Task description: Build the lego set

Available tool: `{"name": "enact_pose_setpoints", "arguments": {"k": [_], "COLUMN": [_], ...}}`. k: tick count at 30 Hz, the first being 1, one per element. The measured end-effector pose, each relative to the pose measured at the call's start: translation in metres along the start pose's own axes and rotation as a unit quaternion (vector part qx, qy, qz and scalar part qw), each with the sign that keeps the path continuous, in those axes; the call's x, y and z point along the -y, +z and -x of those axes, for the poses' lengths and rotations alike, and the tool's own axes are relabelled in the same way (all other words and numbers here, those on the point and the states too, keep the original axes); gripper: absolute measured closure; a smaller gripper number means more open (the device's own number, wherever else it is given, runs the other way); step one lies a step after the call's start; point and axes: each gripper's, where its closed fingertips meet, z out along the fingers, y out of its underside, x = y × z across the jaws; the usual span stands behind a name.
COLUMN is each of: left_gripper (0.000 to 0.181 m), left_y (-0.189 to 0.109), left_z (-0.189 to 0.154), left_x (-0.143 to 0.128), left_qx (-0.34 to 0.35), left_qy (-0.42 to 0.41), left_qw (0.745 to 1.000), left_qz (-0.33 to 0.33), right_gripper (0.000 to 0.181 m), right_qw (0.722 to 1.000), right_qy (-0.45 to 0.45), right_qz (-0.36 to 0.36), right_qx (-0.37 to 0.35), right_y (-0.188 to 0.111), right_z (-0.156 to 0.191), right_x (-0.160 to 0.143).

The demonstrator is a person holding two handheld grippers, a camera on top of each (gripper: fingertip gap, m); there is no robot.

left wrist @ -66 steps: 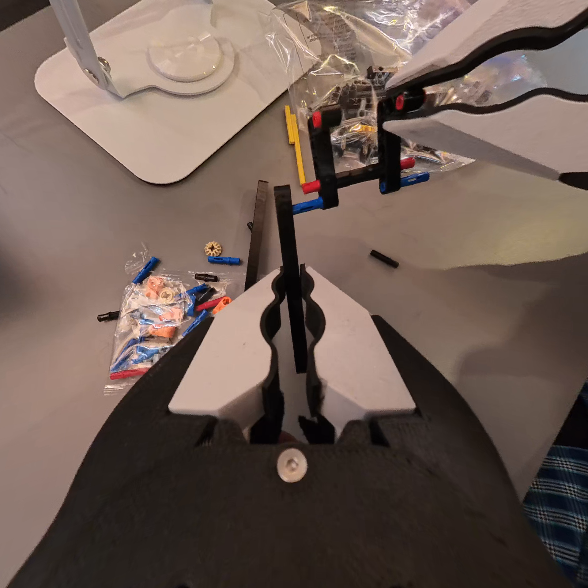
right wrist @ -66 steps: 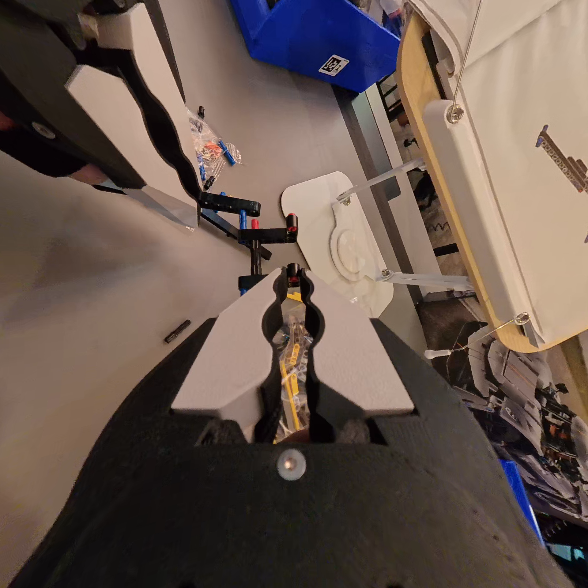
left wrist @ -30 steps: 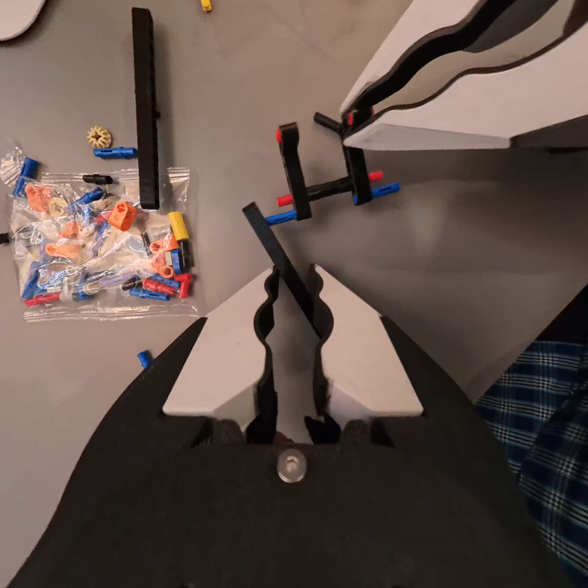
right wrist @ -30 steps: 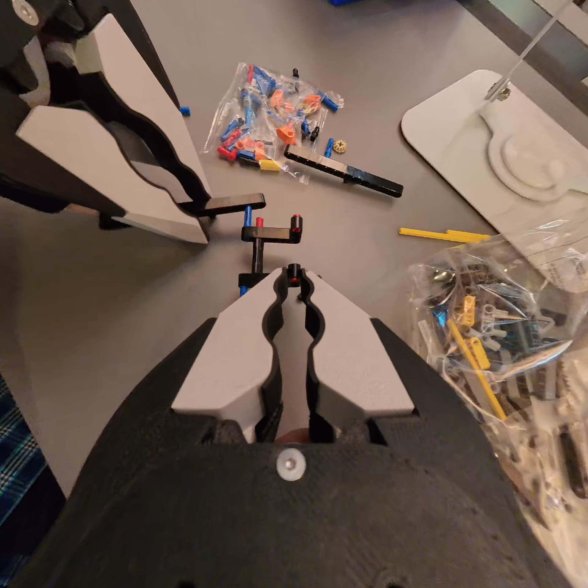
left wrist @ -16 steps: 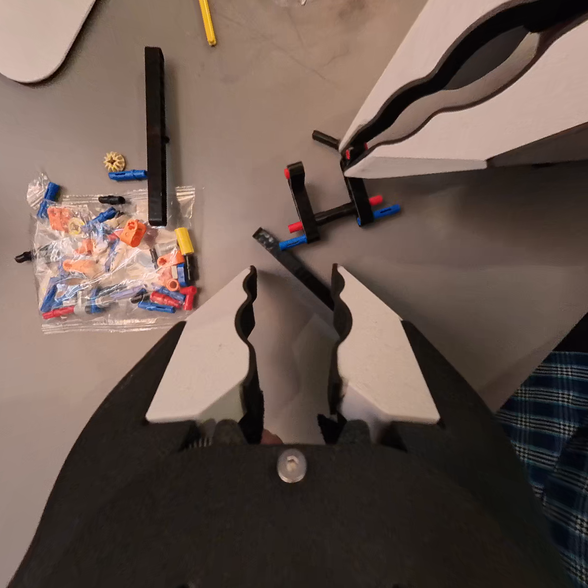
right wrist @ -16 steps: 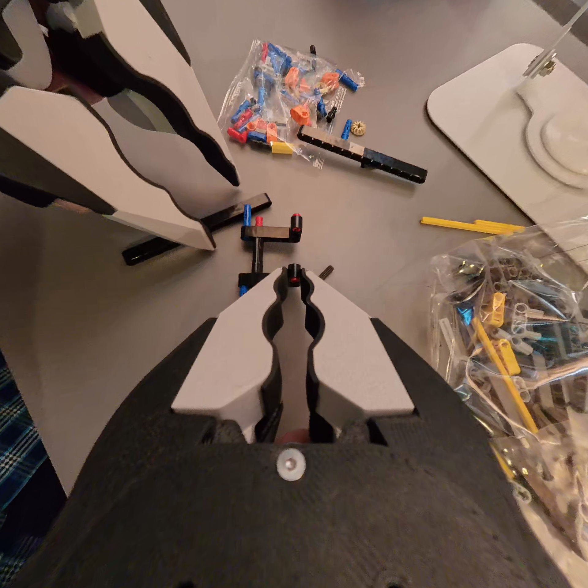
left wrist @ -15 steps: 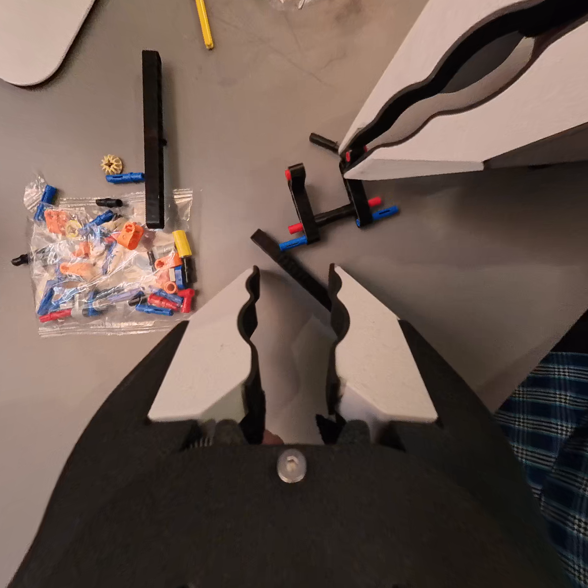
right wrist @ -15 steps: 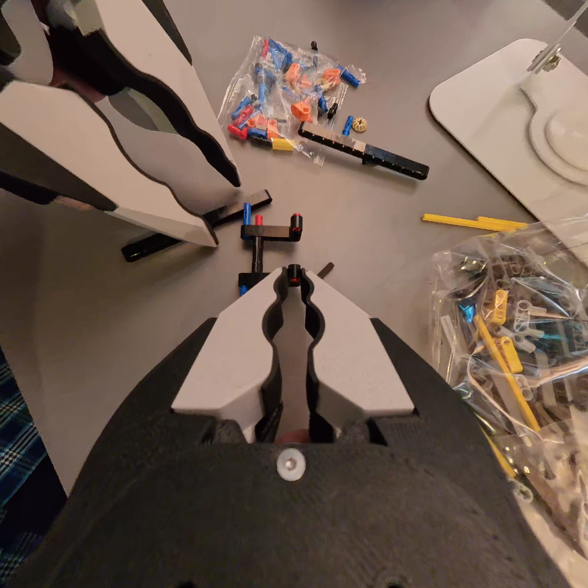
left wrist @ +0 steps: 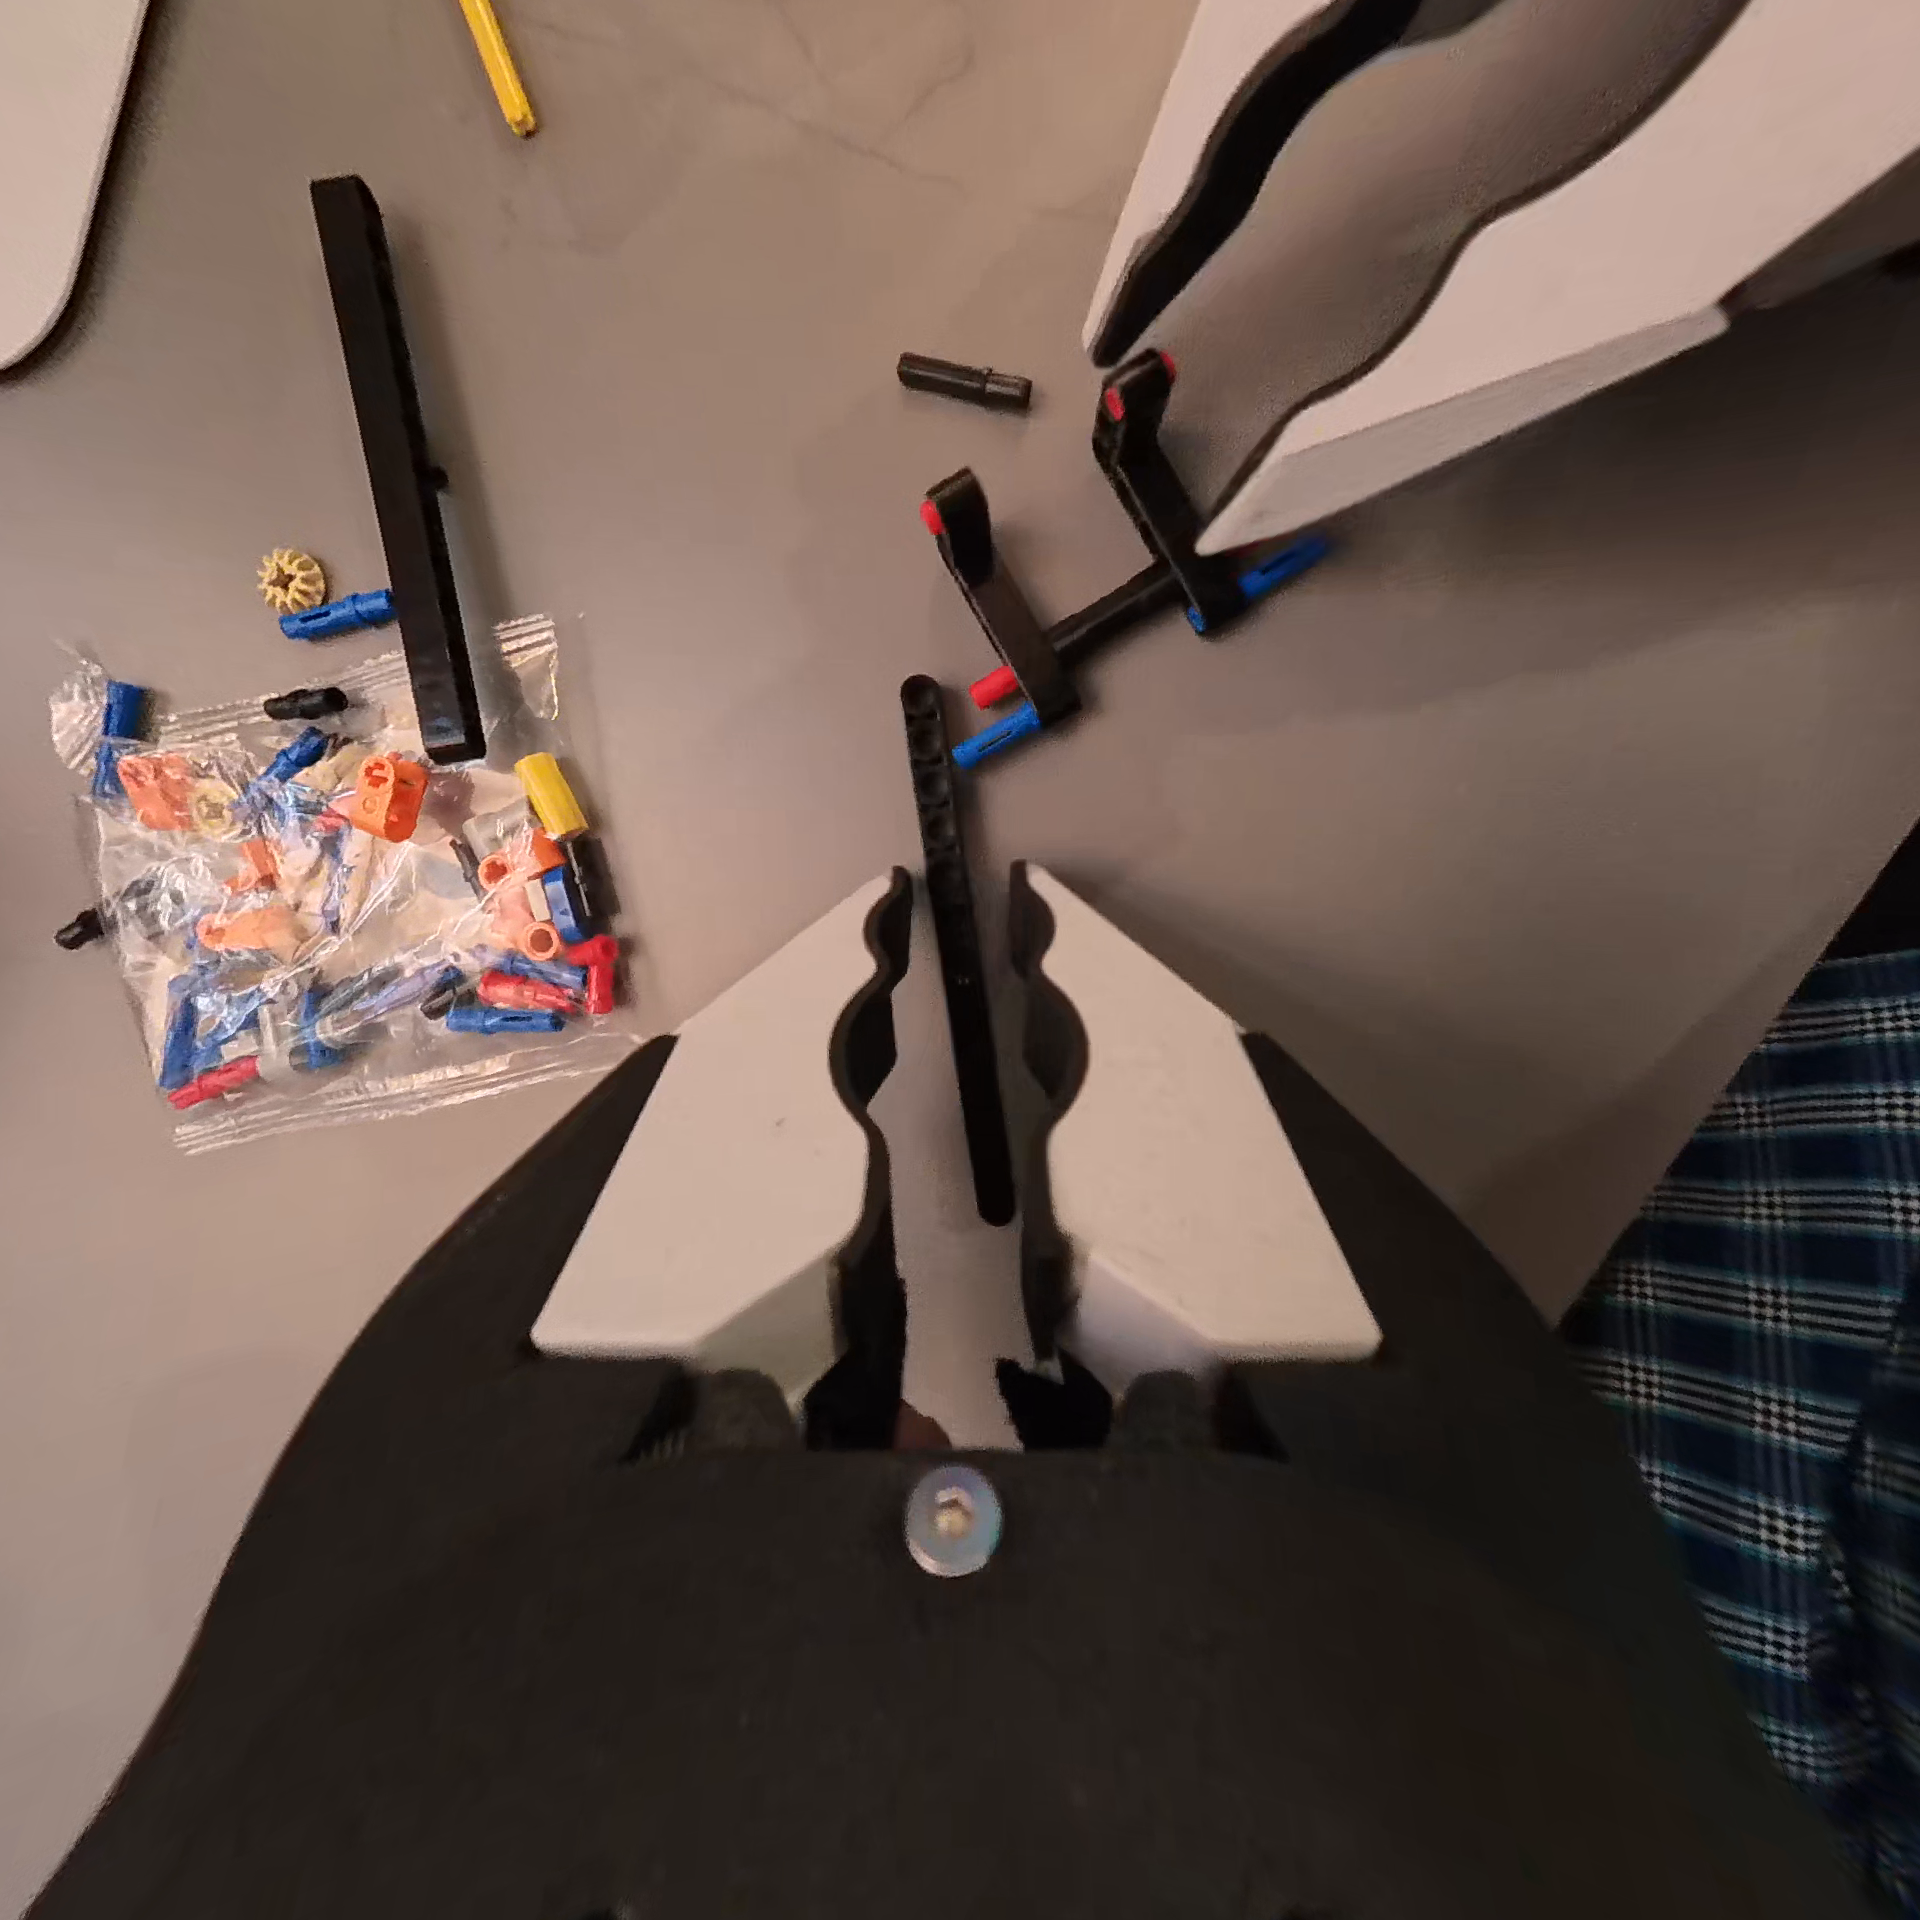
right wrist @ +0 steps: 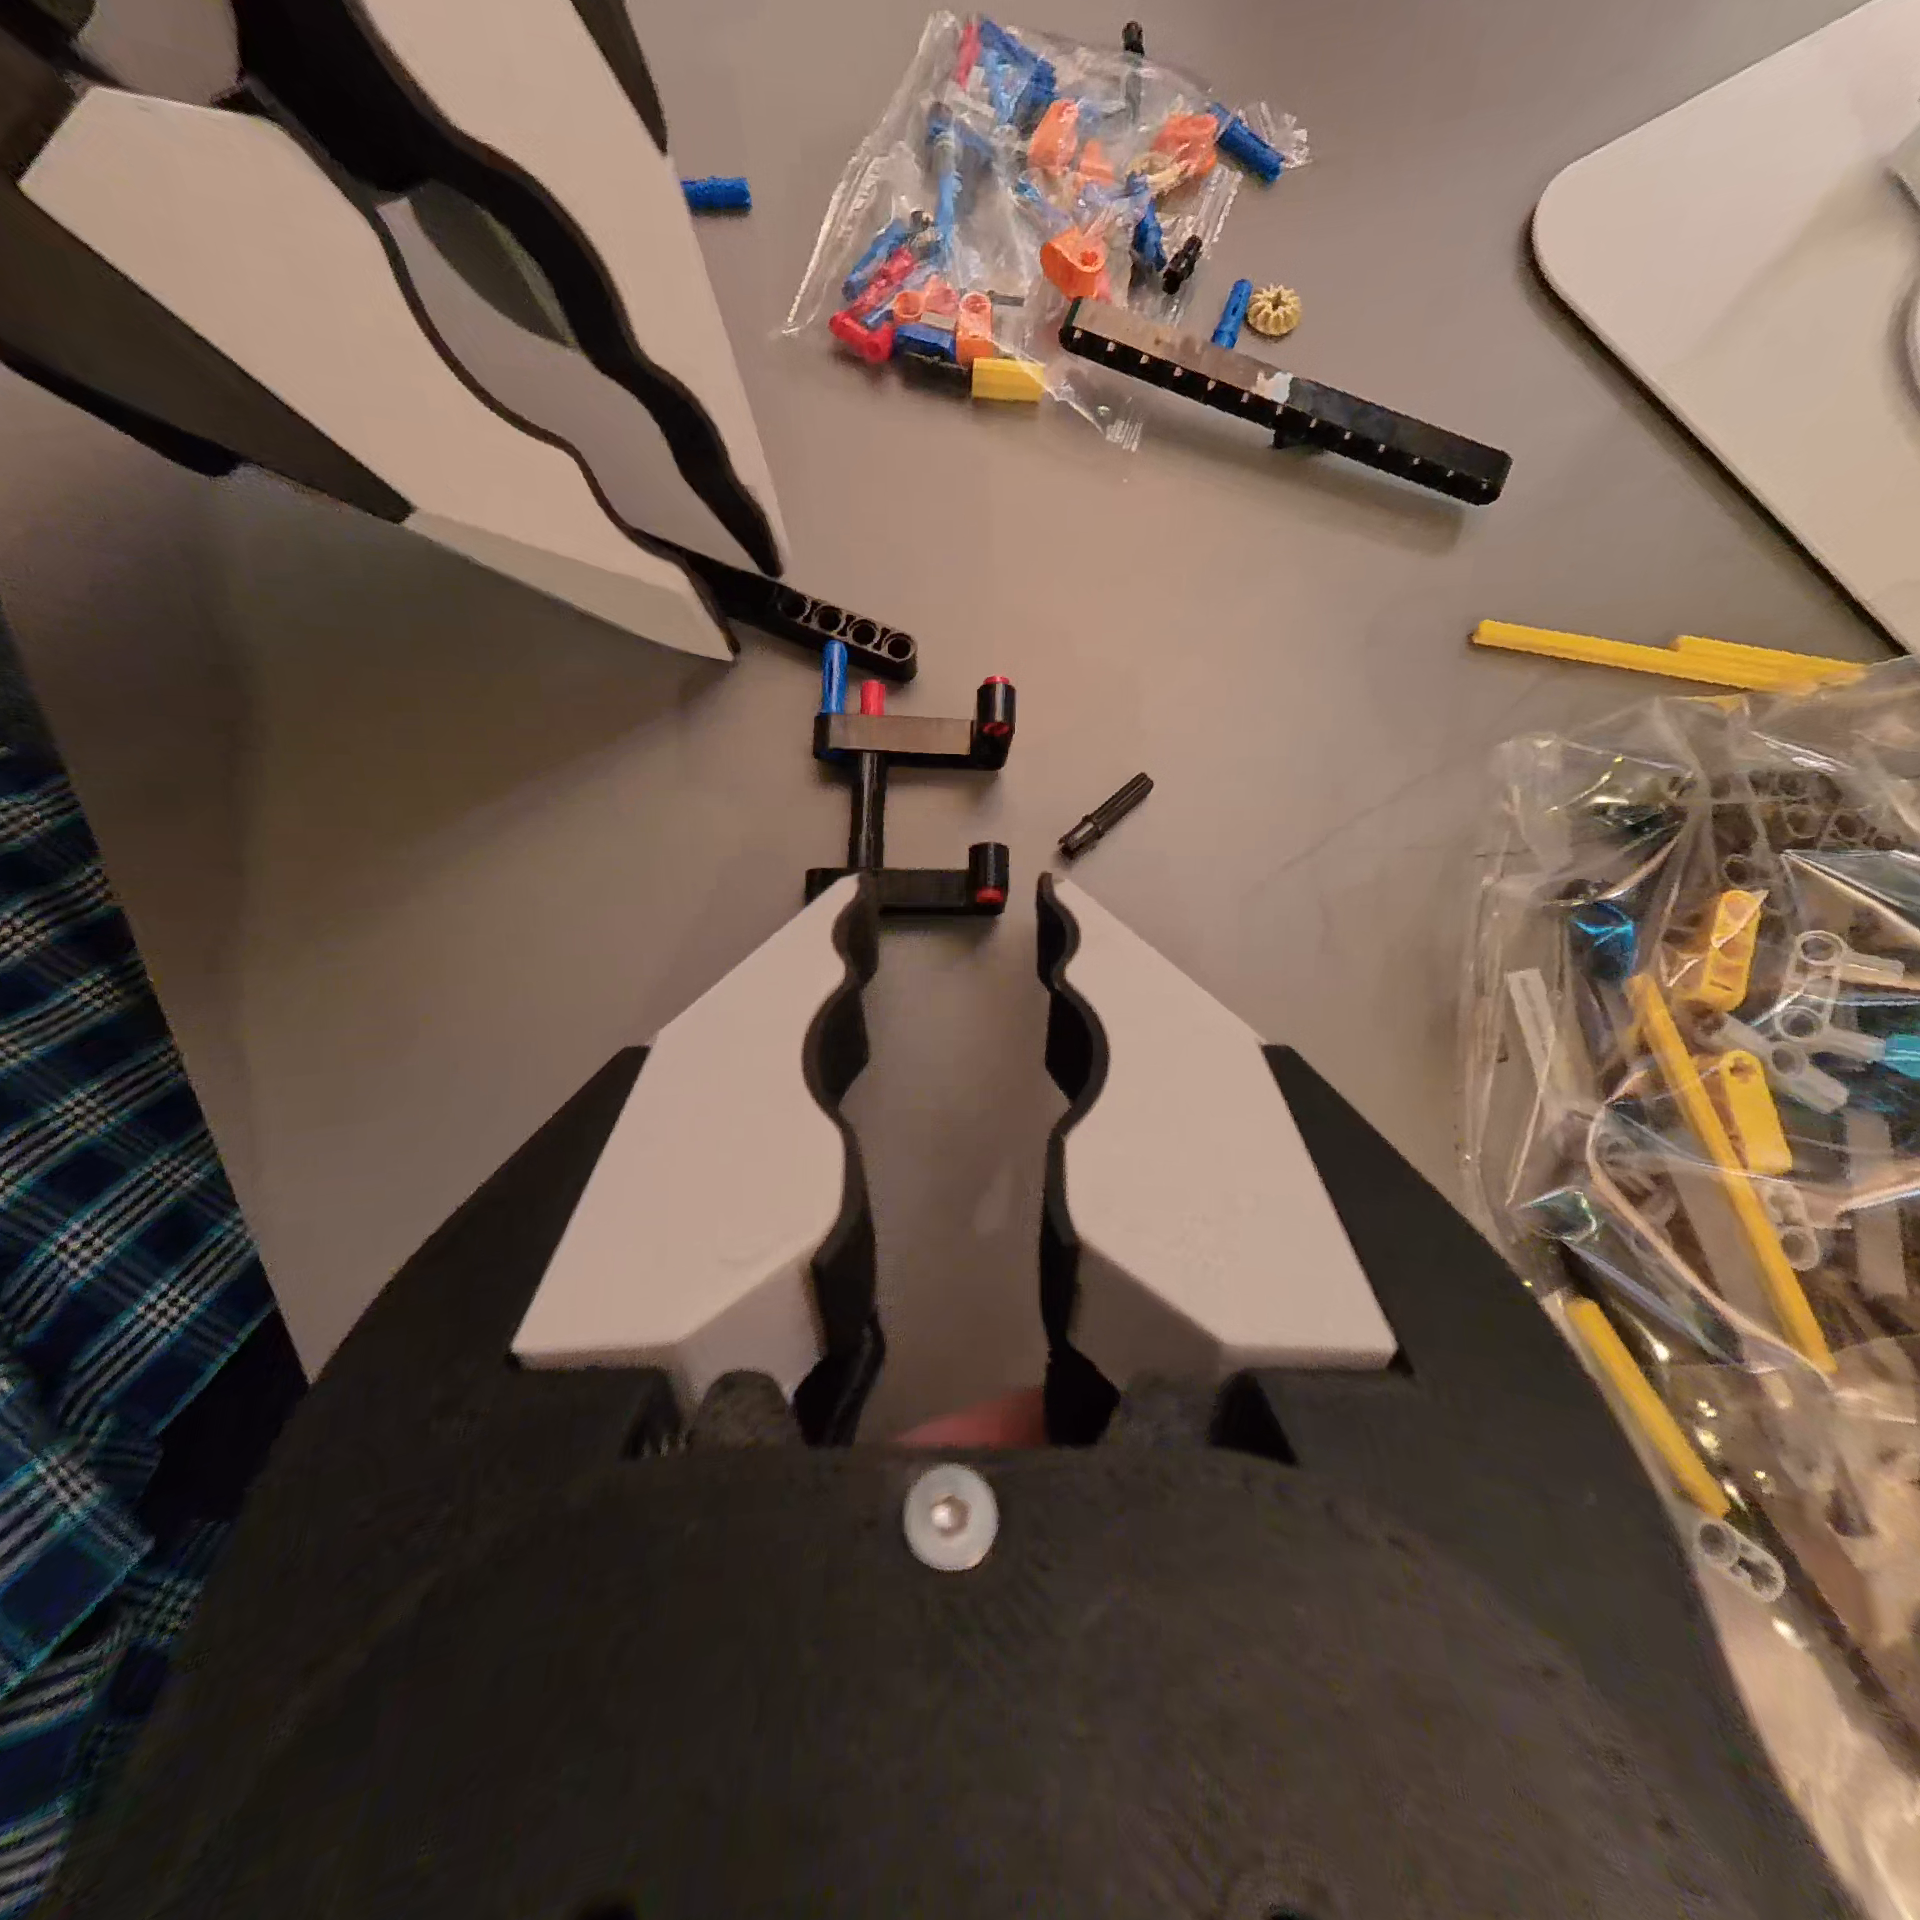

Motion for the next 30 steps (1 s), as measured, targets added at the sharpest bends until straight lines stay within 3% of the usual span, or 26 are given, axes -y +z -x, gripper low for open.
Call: {"name": "enact_pose_setpoints", "arguments": {"k": [1, 4, 8, 11, 17, 22, 26, 30], "left_gripper": [0.162, 0.158, 0.177, 0.177, 0.176, 0.177, 0.177, 0.167], "left_y": [0.000, 0.000, 0.003, 0.002, -0.018, -0.038, -0.045, -0.046], "left_z": [0.001, 0.002, 0.003, 0.013, 0.028, 0.024, 0.024, 0.018], "left_x": [0.000, 0.002, 0.003, 0.001, 0.010, 0.030, 0.033, 0.033], "left_qx": [0.004, 0.009, 0.009, 0.046, 0.155, 0.212, 0.233, 0.187], "left_qy": [0.003, 0.012, 0.003, 0.013, 0.087, 0.144, 0.171, 0.144], "left_qw": [1.000, 1.000, 1.000, 0.999, 0.983, 0.959, 0.947, 0.958], "left_qz": [0.001, -0.003, -0.008, -0.008, -0.053, -0.122, -0.142, -0.161], "right_gripper": [0.152, 0.153, 0.160, 0.158, 0.162, 0.166, 0.172, 0.175], "right_qw": [1.000, 0.999, 0.997, 0.995, 0.993, 0.977, 0.961, 0.950], "right_qy": [-0.008, -0.033, -0.064, -0.082, 0.005, 0.061, 0.072, 0.052], "right_qz": [0.000, -0.012, -0.021, -0.022, -0.067, -0.072, -0.068, -0.066], "right_qx": [-0.001, -0.003, 0.046, 0.055, 0.097, 0.190, 0.258, 0.301], "right_y": [-0.002, -0.010, -0.008, 0.001, 0.007, 0.006, 0.006, 0.001], "right_z": [-0.001, -0.002, 0.019, 0.025, 0.012, 0.009, 0.017, 0.022], "right_x": [0.000, 0.006, 0.020, 0.027, 0.056, 0.073, 0.076, 0.078]}}
